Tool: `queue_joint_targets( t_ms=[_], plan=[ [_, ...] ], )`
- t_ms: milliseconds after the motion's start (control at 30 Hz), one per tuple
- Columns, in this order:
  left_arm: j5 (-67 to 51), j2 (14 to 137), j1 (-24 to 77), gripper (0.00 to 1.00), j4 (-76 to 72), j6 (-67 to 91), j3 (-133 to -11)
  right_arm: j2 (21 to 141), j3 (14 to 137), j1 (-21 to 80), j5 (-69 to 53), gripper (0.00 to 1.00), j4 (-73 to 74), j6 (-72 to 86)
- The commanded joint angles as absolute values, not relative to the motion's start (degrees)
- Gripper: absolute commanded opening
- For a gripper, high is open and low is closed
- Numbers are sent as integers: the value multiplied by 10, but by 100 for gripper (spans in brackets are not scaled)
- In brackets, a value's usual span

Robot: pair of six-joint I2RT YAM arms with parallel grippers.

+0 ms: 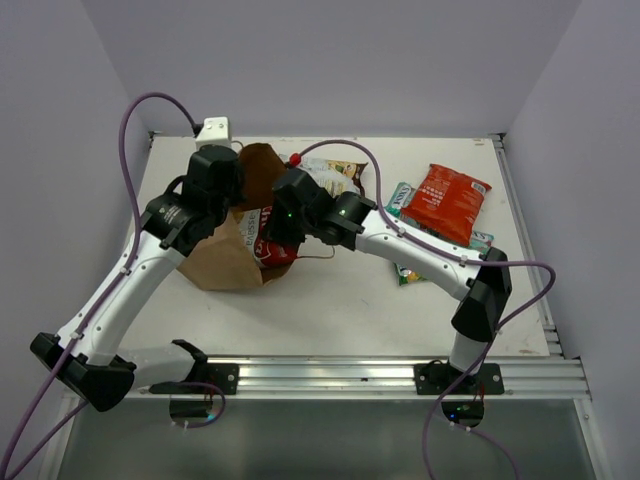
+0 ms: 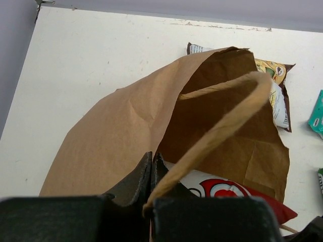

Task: Place the snacks into the paper bag
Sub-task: Place the snack in the paper bag.

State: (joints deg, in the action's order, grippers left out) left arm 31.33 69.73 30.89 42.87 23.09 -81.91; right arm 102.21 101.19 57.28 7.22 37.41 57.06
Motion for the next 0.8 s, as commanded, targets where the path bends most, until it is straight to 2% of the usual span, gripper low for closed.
queue_joint_targets(
  t_ms=[0, 300, 767],
  plan=[
    [330, 685, 313, 0, 397, 253, -822, 1037, 1049, 575, 121, 0, 327, 590],
    [371, 686, 313, 0, 410, 246, -817, 1073, 1080, 537, 127, 0, 317, 574],
    [332, 736, 313, 0, 382, 258, -804, 1048, 985, 547, 48, 0, 286, 641]
  ],
)
